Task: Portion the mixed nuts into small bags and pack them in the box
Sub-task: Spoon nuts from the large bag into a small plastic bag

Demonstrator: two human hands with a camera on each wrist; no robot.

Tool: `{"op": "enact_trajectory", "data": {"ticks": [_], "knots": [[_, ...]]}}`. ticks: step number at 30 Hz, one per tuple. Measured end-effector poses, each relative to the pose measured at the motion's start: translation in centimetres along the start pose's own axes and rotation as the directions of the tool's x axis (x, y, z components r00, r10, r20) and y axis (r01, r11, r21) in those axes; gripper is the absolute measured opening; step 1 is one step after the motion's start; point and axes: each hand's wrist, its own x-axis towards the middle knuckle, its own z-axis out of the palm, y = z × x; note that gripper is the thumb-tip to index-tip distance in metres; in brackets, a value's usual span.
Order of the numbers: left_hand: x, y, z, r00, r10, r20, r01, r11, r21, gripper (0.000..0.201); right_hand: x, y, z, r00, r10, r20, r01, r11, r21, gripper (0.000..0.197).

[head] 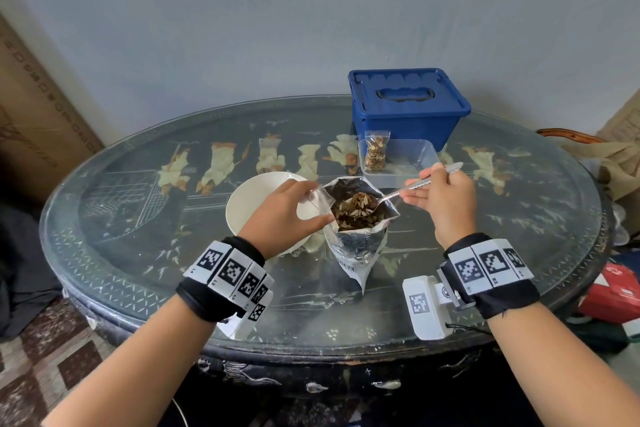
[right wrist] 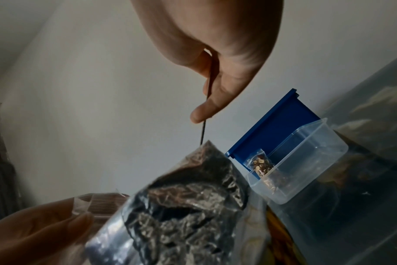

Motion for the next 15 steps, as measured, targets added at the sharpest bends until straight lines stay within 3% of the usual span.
{"op": "enact_trajectory", "data": {"ticks": [15], "knots": [[2.5, 1.3, -0.7, 0.977, -0.014, 0.213, -0.034, 0.975, 0.218, 0.061, 0.5, -2.5, -0.5, 0.999, -0.007, -0.049, 0.012, 0.996, 0.09, 0.03]]}}
